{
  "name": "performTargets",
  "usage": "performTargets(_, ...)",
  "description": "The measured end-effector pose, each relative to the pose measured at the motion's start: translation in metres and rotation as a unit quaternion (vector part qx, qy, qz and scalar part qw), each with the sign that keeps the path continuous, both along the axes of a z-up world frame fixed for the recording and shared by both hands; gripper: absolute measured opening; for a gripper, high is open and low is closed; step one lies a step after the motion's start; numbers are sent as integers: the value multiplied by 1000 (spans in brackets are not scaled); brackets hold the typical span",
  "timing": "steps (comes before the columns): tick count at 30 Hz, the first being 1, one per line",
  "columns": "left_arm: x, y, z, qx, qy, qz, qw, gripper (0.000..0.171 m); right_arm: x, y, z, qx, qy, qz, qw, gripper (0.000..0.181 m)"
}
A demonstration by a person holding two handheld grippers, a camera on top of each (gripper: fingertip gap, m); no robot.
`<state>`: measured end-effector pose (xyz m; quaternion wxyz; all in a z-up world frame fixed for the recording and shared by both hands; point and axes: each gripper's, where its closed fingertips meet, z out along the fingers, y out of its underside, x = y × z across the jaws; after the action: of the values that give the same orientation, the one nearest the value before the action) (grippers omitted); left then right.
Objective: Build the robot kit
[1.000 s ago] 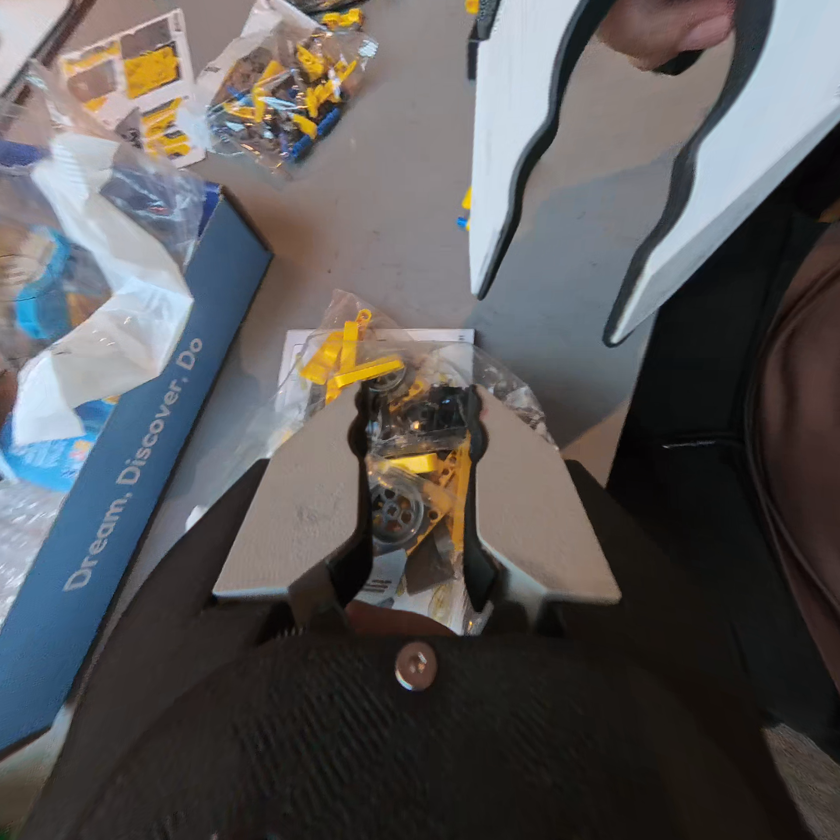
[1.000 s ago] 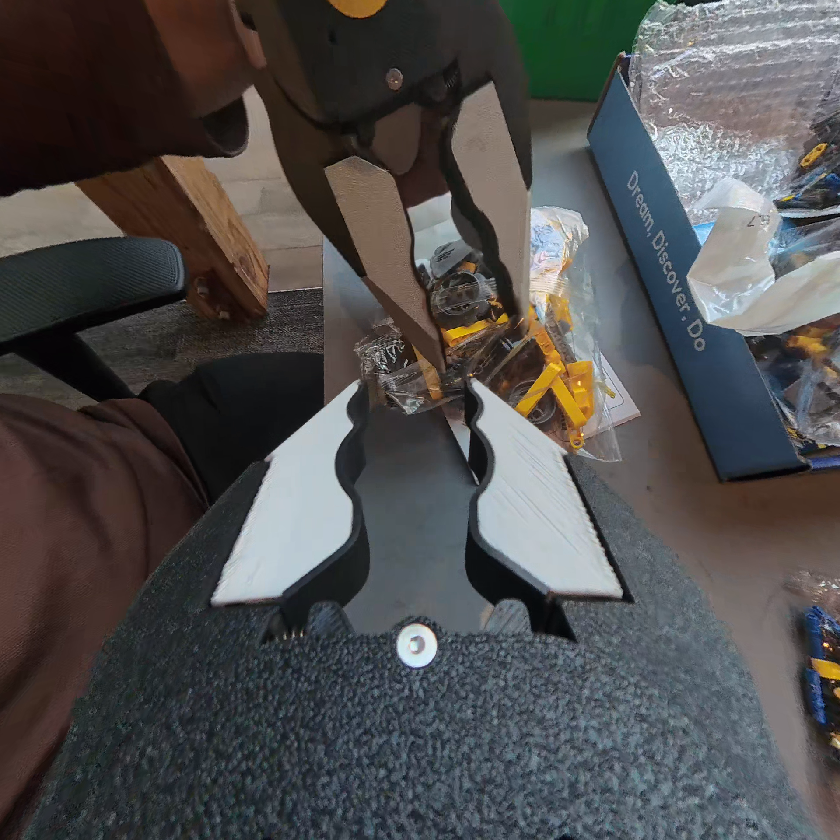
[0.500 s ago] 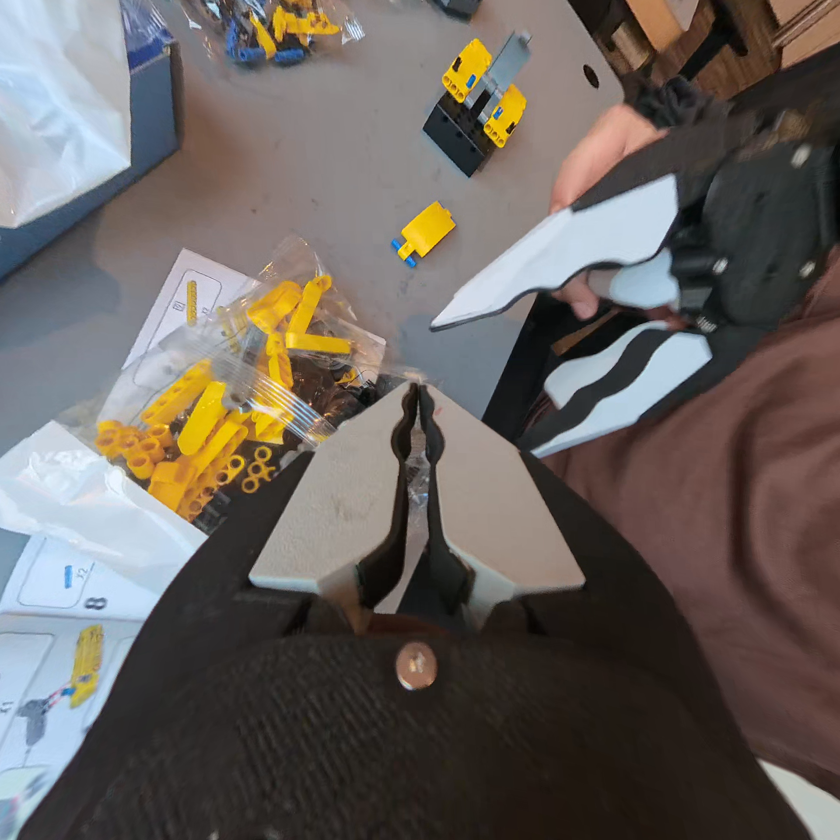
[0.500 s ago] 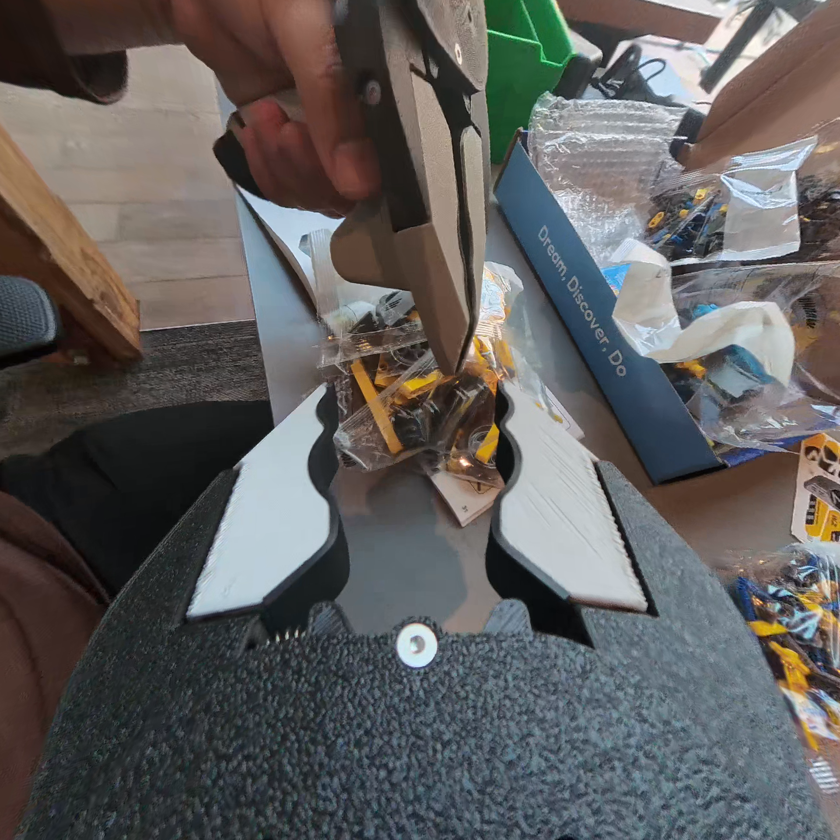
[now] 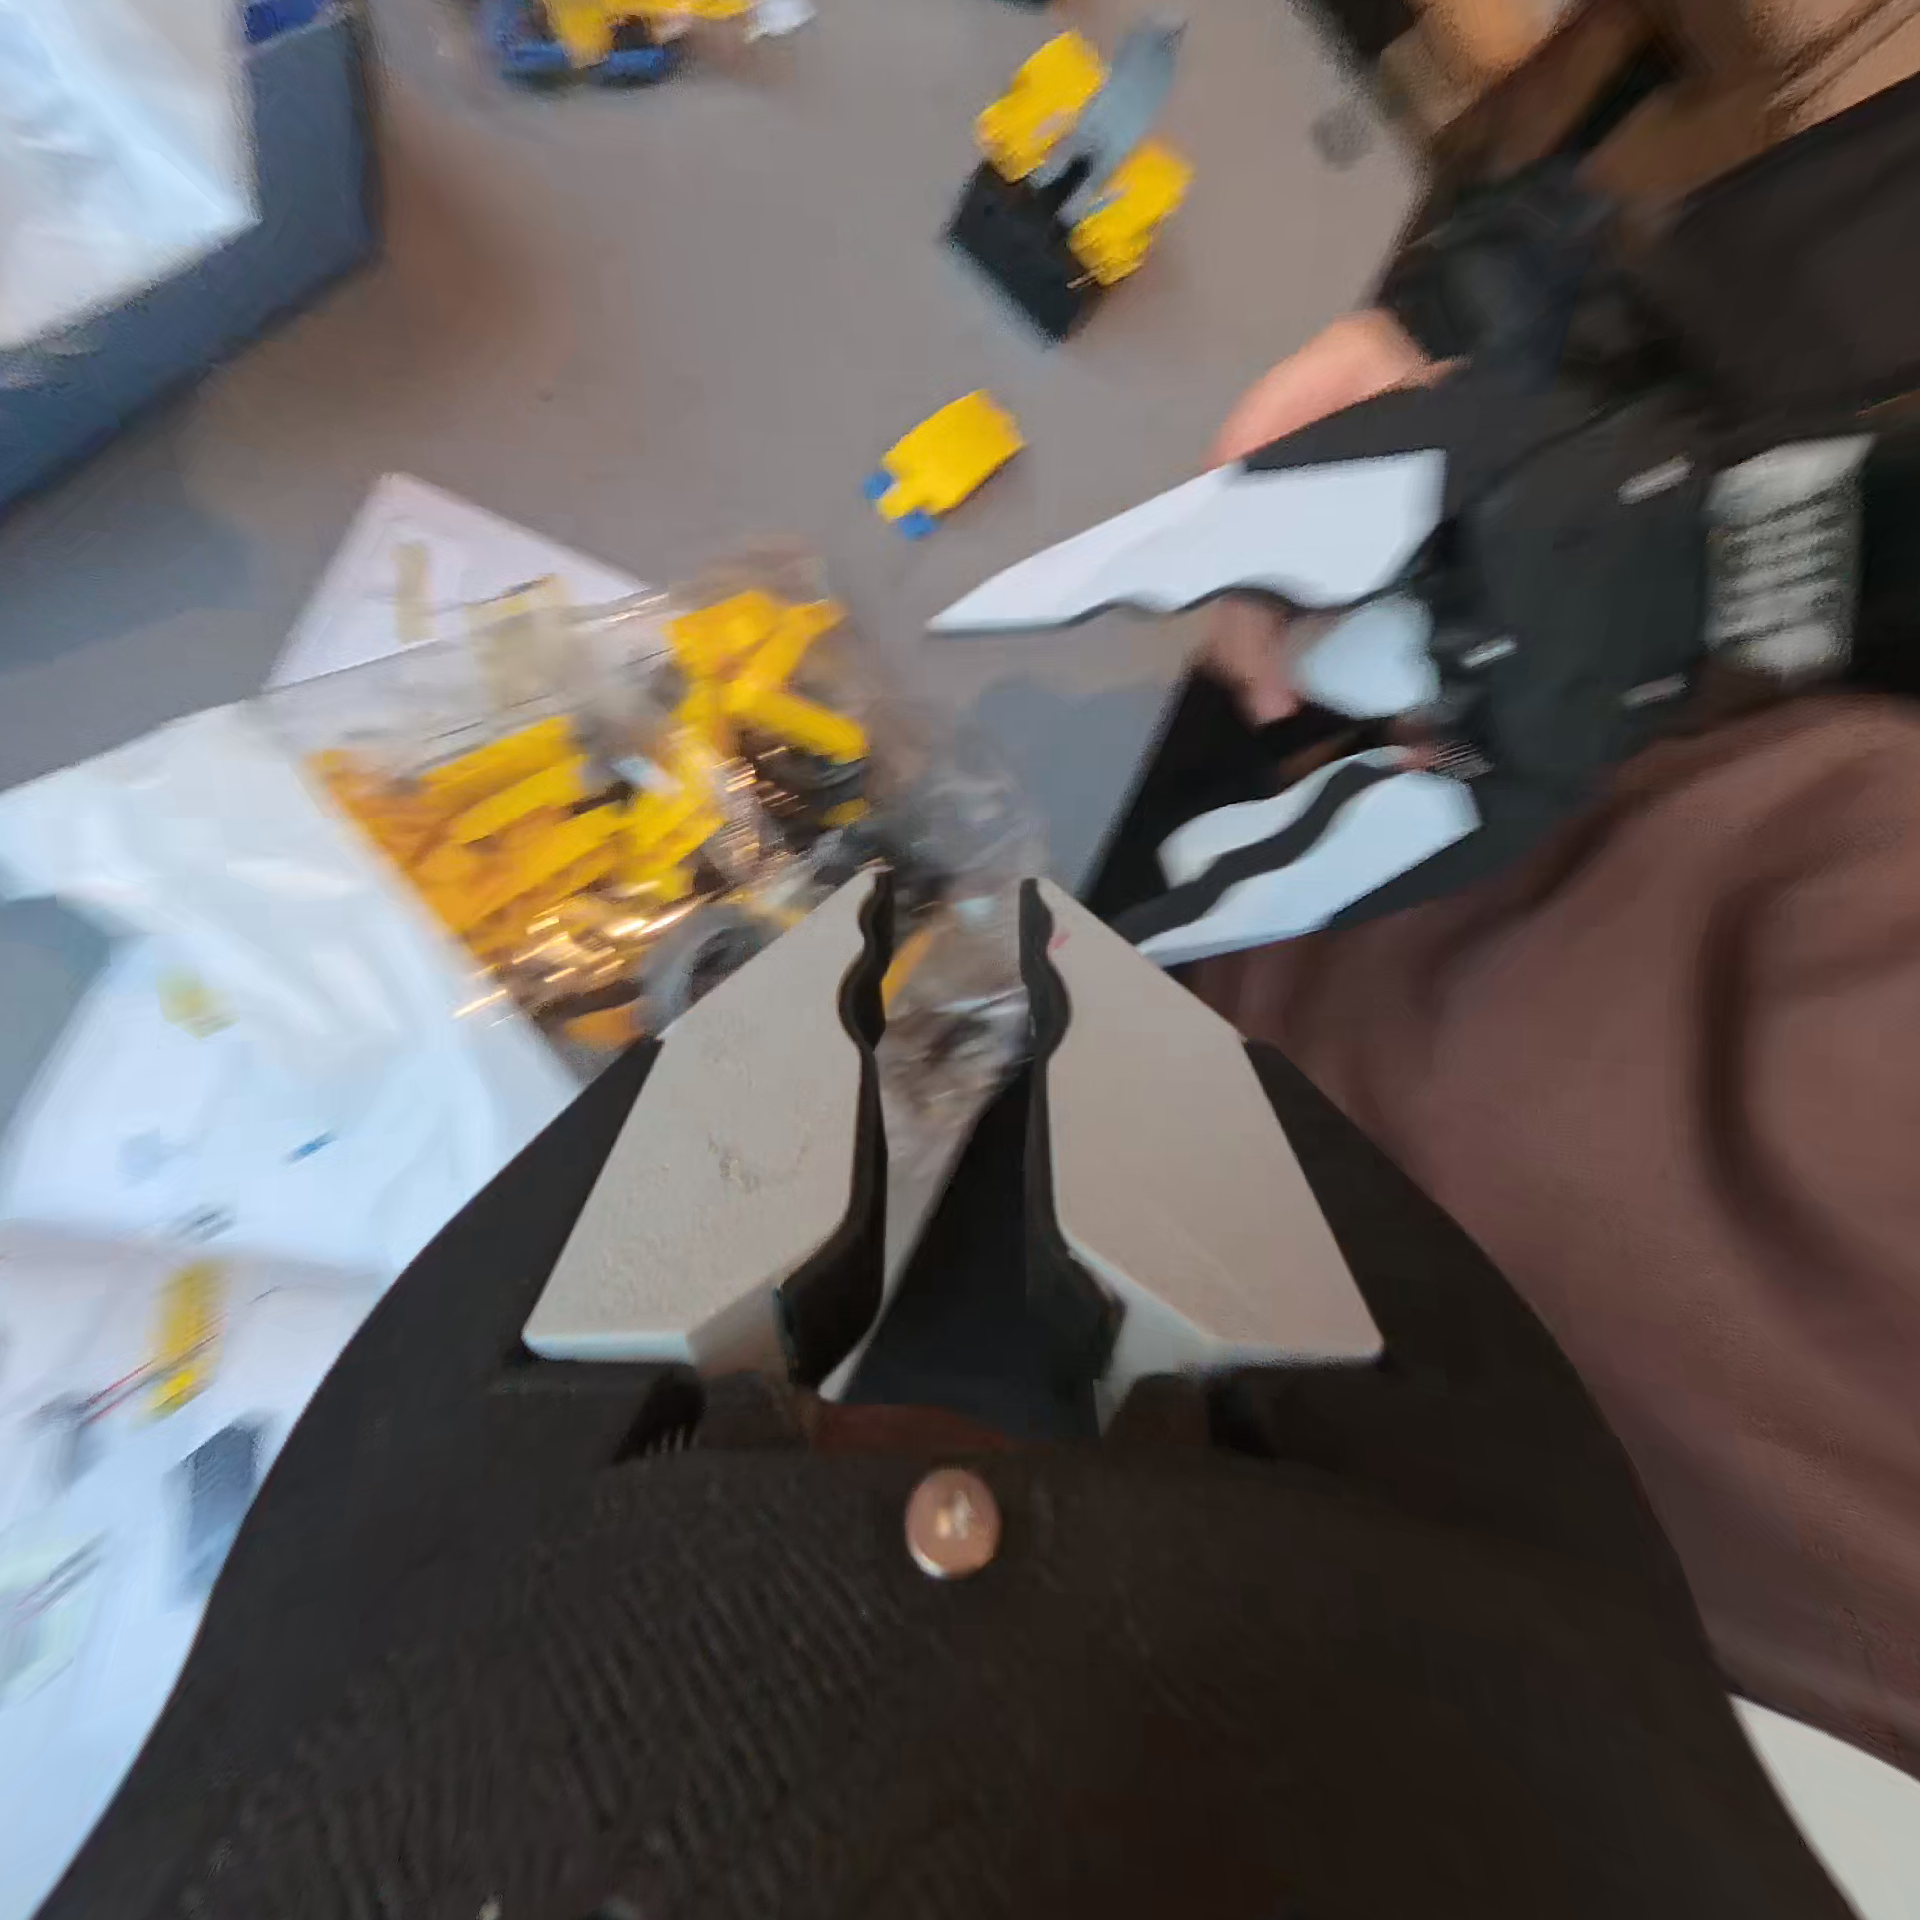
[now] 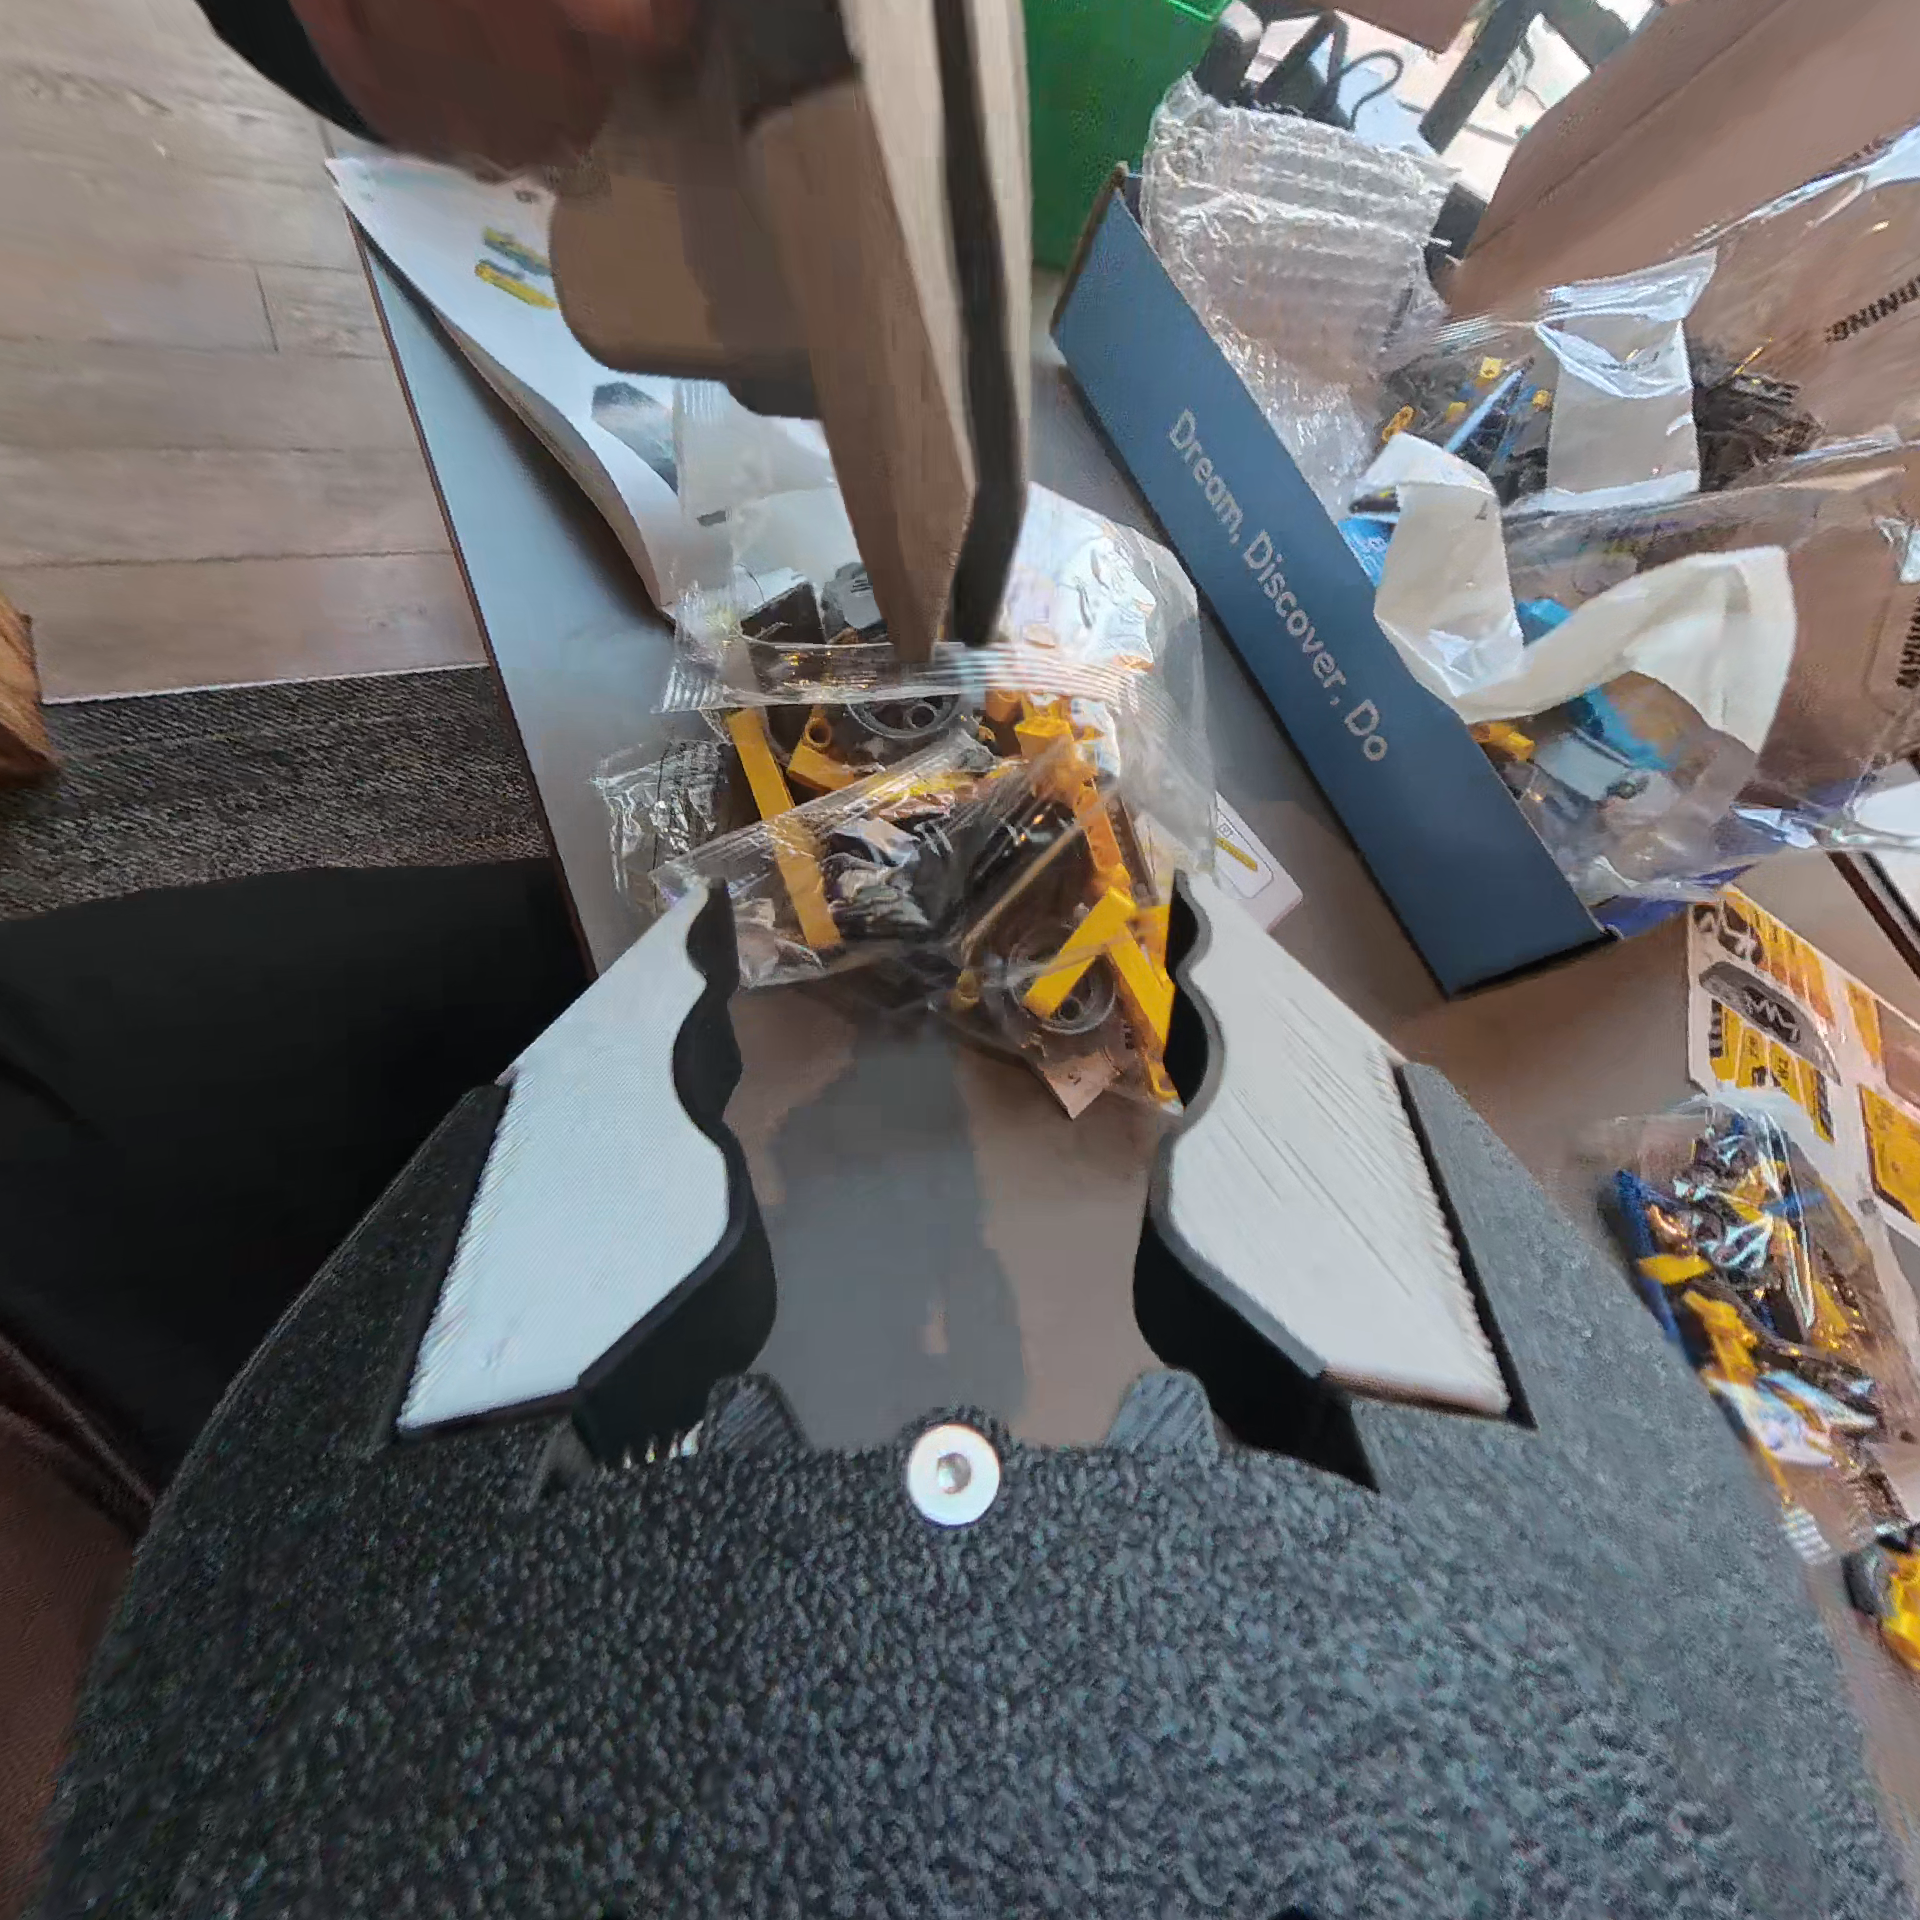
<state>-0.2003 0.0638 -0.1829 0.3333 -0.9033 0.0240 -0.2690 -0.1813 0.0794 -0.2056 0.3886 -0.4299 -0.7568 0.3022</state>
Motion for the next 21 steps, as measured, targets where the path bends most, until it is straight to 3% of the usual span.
performTargets(2,-7,-13,-11,-2,76,-4,997,13,9,2,1,-3,0,-2,1000,81)
performTargets(7,24,-39,-45,-25,124,-5,992,26,24,4,-1,-5,7,8,1000,78)
performTargets(11,40,-29,-54,5,38,49,998,37,25,7,-2,-30,0,12,999,76)
performTargets(16,46,-20,-28,79,-34,86,993,49,26,9,2,-43,-2,11,999,75)
performTargets(18,40,-16,-30,81,-30,107,990,44,26,10,6,-48,2,11,999,75)
performTargets(21,29,-8,-34,86,-4,136,987,14,24,11,11,-49,7,11,999,75)
